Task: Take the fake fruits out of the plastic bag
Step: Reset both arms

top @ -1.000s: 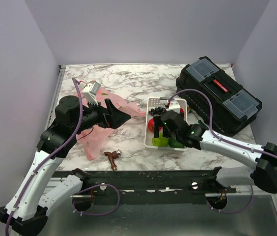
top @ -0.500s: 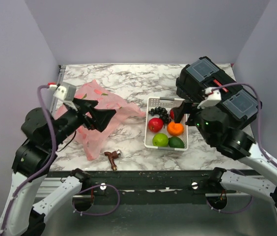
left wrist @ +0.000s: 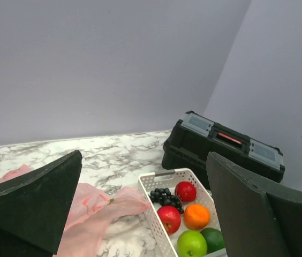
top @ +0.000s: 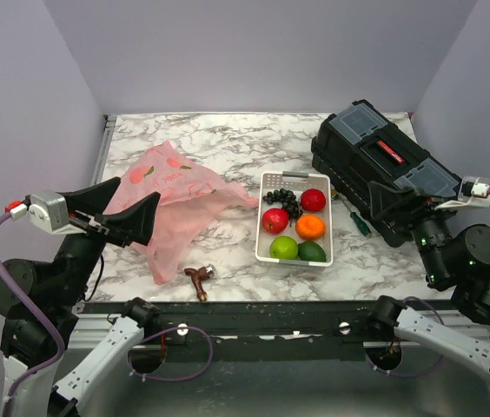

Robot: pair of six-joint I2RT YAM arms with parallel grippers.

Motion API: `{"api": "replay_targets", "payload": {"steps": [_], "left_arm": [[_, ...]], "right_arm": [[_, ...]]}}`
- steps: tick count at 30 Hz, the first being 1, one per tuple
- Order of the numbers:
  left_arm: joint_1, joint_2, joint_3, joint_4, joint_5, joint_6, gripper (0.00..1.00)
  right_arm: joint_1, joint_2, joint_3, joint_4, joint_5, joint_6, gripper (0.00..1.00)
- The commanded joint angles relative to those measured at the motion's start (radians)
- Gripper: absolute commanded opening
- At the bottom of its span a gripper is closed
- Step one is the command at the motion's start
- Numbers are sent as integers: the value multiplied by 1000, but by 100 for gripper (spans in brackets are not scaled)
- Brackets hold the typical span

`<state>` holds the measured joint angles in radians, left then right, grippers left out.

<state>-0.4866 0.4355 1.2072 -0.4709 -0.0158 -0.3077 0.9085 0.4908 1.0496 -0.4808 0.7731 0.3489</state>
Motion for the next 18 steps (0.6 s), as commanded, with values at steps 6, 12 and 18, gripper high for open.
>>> {"api": "replay_targets", "payload": {"steps": [6,12,18], "left_arm": [[-6,-31,-33,68,-121,35,99],[-6,-33,-44,67,-130,28,99],[-5,-25,-42,68,-117,17,99]], "right_arm": [[1,48,-17,37,-11,12,100],[2,63,-32,72,-22,3,100],[1,57,-36,72,-13,14,100]]}}
